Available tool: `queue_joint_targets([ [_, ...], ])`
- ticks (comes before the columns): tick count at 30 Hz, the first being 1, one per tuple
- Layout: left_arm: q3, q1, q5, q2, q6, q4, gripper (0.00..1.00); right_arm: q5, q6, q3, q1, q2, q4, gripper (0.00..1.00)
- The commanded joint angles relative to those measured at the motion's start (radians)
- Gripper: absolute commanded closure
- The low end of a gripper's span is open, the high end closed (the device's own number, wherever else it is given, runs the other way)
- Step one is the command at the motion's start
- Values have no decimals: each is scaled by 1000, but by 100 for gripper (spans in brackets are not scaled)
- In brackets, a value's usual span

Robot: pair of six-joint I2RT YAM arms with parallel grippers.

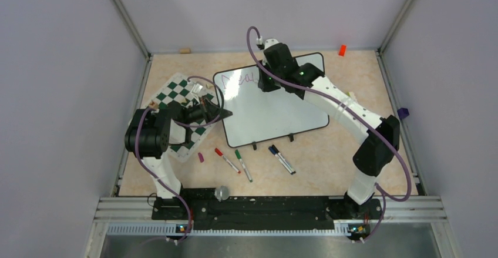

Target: Write a sentence on the whiteboard

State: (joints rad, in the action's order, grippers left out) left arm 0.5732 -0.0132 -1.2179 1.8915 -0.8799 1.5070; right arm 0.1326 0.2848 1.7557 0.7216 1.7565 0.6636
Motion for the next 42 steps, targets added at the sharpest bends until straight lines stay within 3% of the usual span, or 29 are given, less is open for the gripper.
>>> queue_joint_targets([
  [1,4,-1,-61,4,74,113,100,32,2,20,-10,-1,-18,100],
  [19,4,-2,-61,3,74,113,100,50,-18,138,-32,64,12,100],
  [42,5,-1,-61,6,73,112,100,44,4,88,-61,36,34,100],
])
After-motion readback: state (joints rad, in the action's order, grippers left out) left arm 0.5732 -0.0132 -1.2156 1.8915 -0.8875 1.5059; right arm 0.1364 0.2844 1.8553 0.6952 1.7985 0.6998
